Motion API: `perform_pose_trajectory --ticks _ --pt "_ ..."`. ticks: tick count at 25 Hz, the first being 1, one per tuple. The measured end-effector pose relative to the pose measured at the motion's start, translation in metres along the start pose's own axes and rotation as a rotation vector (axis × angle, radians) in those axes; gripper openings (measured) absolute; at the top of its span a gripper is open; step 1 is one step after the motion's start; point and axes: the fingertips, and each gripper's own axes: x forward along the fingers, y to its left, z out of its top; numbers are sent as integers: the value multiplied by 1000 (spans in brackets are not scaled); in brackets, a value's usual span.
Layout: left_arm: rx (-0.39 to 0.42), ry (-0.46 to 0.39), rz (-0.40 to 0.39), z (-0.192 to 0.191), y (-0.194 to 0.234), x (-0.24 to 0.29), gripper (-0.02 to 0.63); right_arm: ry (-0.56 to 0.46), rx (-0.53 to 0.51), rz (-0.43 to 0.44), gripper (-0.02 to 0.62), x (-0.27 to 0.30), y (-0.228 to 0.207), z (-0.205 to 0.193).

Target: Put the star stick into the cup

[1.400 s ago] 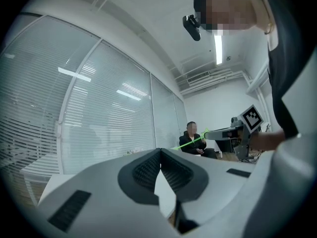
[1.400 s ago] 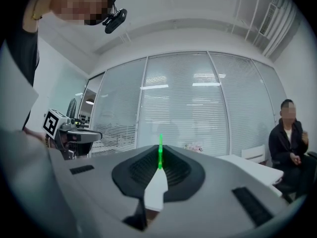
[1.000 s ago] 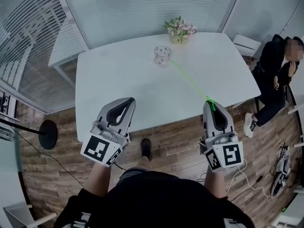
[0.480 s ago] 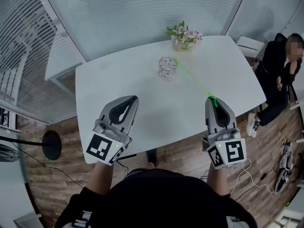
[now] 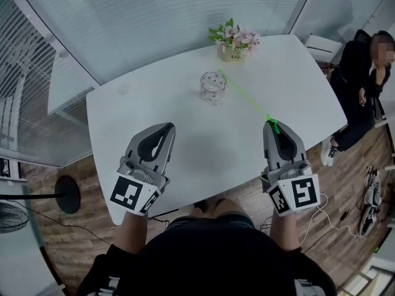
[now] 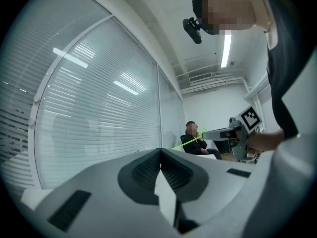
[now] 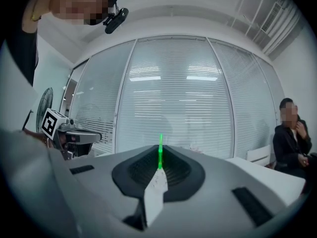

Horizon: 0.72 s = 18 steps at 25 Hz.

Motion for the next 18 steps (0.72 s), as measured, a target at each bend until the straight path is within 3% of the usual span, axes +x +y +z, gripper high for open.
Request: perform_pose_trajectory --ticks 18 --pt "0 15 132 -2 -5 26 14 91 -55 141 23 34 -32 -26"
